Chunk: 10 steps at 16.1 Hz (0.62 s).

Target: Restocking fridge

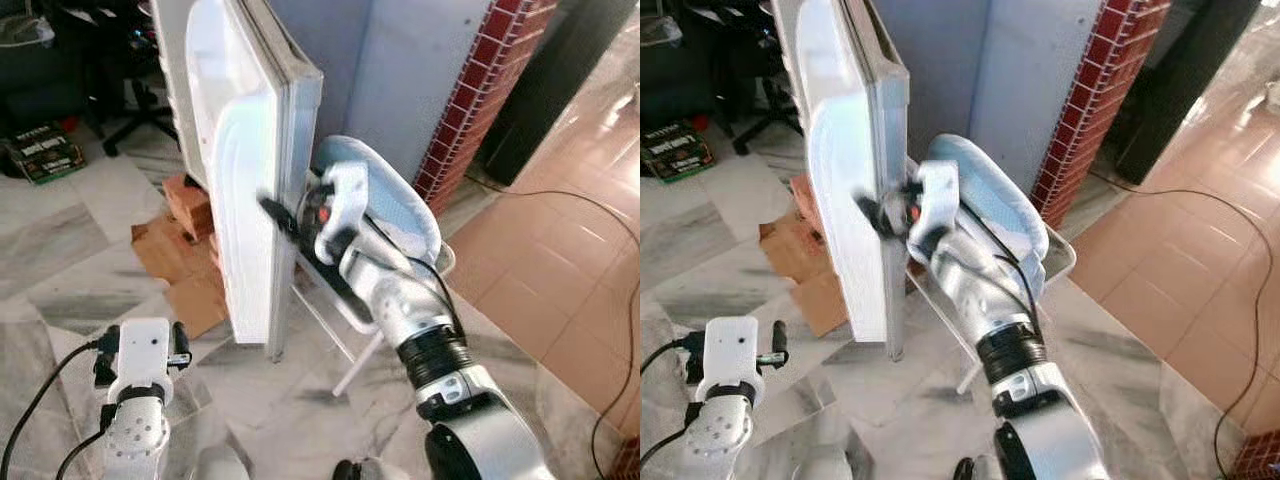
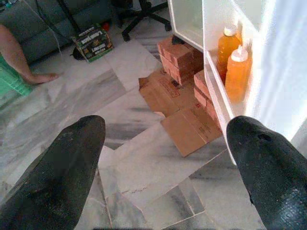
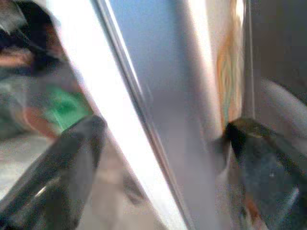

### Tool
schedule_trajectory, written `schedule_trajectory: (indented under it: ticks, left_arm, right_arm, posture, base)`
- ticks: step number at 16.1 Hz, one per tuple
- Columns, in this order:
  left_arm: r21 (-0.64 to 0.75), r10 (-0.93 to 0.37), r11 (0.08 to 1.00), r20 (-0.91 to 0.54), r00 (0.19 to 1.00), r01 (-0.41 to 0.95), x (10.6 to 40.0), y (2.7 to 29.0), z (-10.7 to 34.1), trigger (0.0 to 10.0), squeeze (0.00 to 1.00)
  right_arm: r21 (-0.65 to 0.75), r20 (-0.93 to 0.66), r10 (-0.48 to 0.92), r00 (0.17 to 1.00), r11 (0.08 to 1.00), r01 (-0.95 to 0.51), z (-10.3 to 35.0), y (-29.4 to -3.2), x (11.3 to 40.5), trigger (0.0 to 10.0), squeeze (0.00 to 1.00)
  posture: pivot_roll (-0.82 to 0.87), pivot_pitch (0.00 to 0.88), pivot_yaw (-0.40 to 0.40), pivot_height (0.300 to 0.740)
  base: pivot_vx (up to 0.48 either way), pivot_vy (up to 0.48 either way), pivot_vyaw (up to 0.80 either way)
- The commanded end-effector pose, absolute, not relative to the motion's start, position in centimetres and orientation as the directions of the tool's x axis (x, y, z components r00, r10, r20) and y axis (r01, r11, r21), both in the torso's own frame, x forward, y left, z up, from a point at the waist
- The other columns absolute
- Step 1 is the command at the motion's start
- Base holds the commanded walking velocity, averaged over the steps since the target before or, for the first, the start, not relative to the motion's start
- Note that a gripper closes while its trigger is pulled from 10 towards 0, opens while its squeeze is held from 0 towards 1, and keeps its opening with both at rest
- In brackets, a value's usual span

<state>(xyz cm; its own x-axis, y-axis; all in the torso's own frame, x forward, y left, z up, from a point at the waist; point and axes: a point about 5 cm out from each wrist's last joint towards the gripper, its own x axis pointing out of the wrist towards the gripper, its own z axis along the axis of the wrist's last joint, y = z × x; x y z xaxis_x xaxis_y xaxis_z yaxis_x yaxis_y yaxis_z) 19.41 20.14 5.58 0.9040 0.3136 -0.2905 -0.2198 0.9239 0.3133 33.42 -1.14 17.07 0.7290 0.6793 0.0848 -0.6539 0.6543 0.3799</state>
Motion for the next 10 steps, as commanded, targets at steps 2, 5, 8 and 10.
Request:
schedule_trajectory:
  ticks: [2, 5, 8, 10]
  left_arm:
    - [0.315, 0.300, 0.927, -0.302, 0.905, -0.202, 19.5, 20.0, 5.3, 10.0, 0.00]
    - [0.313, 0.292, 0.930, -0.305, 0.906, -0.194, 19.7, 20.1, 5.2, 10.0, 0.00]
    - [0.311, 0.292, 0.930, -0.309, 0.905, -0.194, 19.9, 20.0, 5.1, 10.0, 0.00]
    - [0.309, 0.302, 0.927, -0.280, 0.911, -0.212, 20.3, 20.2, 5.5, 10.0, 0.00]
  right_arm:
    - [0.478, 0.252, 0.791, 0.557, 0.399, -0.782, 20.3, 1.5, 30.3, 10.0, 0.00]
    - [0.339, 0.625, 0.779, -0.043, -0.321, -0.884, 26.7, -3.0, 22.4, 10.0, 0.00]
    - [0.438, 0.416, 0.897, 0.147, -0.057, -0.897, 22.4, -5.5, 24.5, 10.0, 0.00]
    - [0.469, 0.235, 0.914, 0.332, 0.192, -0.862, 18.3, -6.7, 26.2, 10.0, 0.00]
  posture:
    - [0.27, 0.044, -0.059, 0.740]
    - [0.26, 0.038, -0.063, 0.740]
    - [0.25, 0.032, -0.068, 0.740]
    - [0.25, 0.027, -0.068, 0.740]
  base:
    - [0.000, 0.000, 0.00]
    - [0.000, 0.000, 0.00]
    - [0.000, 0.000, 0.00]
    - [0.000, 0.000, 0.00]
